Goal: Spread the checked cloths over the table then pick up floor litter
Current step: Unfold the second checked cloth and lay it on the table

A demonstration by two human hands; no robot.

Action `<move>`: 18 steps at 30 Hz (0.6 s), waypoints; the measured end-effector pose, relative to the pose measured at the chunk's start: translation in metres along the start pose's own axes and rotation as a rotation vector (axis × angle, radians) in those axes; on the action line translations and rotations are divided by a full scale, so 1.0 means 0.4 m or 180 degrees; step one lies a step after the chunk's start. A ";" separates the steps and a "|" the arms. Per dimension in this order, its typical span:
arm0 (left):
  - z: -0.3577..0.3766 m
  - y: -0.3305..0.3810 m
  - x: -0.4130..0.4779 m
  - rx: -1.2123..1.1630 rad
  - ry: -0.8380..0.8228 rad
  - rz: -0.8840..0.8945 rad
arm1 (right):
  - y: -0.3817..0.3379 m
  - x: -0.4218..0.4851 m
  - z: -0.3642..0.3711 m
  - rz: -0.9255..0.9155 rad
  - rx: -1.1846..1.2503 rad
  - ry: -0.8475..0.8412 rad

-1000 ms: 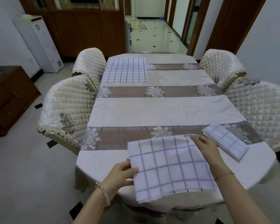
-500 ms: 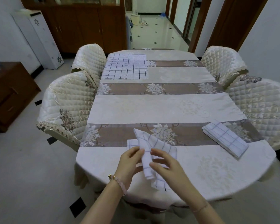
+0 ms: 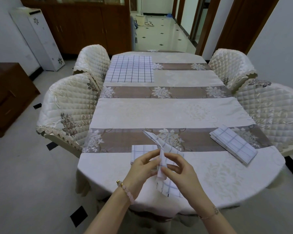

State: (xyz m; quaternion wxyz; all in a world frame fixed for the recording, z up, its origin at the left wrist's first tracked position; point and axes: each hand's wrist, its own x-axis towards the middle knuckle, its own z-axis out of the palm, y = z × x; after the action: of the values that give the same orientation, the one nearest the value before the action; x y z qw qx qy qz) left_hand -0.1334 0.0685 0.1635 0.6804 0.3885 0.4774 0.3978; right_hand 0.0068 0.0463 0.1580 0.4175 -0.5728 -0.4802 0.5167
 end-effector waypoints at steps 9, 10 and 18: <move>0.018 -0.002 0.017 0.0595 0.0021 0.0204 | 0.006 0.019 -0.020 -0.0078 -0.0044 0.0358; 0.014 -0.002 0.019 0.0722 0.0088 0.0249 | 0.006 0.021 -0.027 -0.0145 -0.0055 0.0368; -0.105 0.071 0.055 0.0377 0.0647 0.0649 | -0.036 0.069 -0.158 -0.0287 0.0788 0.0908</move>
State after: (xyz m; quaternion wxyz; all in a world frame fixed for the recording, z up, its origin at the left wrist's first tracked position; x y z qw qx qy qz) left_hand -0.1736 0.1058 0.1715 0.5606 0.4321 0.5245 0.4732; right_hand 0.0678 0.0774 0.1740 0.5713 -0.5624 -0.3741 0.4662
